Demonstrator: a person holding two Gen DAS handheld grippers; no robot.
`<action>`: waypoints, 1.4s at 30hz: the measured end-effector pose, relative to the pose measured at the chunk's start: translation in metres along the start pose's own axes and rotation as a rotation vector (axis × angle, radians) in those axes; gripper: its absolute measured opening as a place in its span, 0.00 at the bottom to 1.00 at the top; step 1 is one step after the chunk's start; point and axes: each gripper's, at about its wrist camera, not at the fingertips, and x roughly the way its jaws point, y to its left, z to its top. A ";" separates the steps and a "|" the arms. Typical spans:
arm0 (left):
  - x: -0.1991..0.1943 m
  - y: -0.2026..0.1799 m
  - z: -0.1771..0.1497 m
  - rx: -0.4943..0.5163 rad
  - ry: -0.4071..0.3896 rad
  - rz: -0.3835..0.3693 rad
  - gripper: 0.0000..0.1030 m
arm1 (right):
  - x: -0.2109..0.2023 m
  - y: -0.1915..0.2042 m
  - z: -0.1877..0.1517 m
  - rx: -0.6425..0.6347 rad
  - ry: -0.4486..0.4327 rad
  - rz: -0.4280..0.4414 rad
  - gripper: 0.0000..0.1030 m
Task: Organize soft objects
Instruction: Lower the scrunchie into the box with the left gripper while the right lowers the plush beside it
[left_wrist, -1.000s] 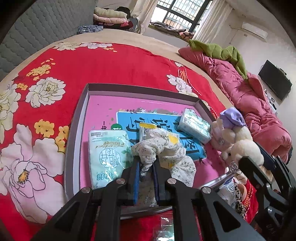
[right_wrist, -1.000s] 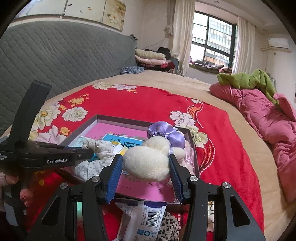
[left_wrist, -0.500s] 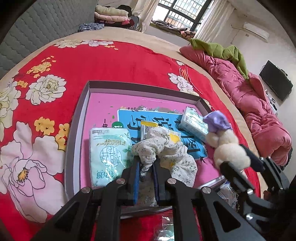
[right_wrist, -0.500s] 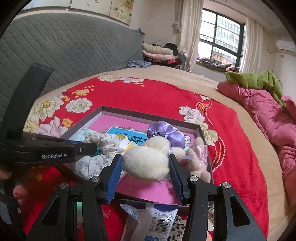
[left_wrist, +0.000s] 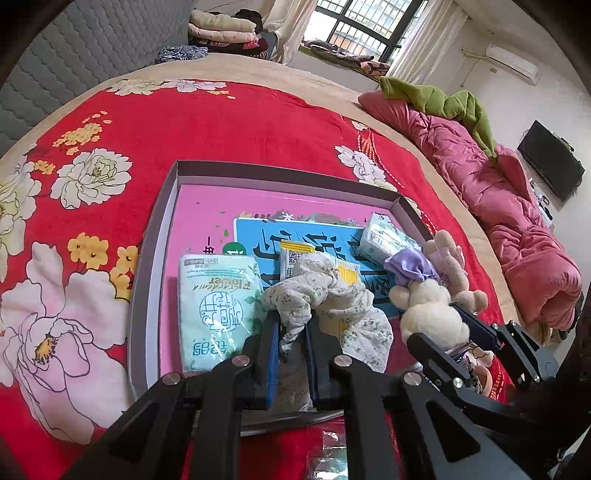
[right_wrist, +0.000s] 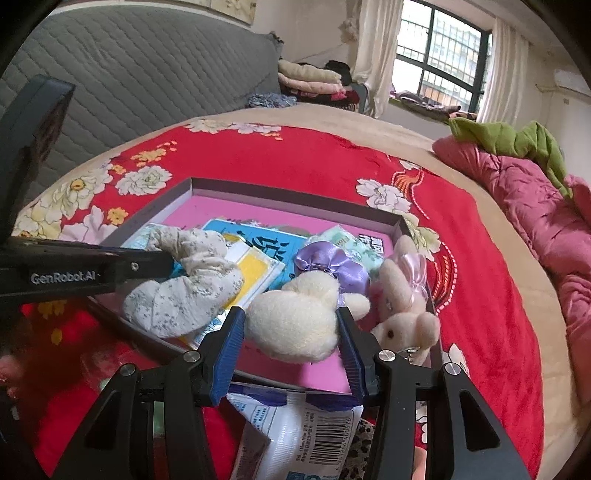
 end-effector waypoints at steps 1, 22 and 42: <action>0.000 0.000 0.000 0.000 0.002 -0.001 0.13 | 0.001 0.000 -0.001 -0.001 0.007 -0.007 0.50; 0.001 0.000 0.000 0.001 0.004 -0.001 0.13 | 0.002 -0.004 -0.006 0.028 0.044 0.016 0.52; 0.003 -0.008 -0.002 0.029 0.022 -0.002 0.16 | -0.045 -0.018 -0.012 0.115 -0.017 0.026 0.58</action>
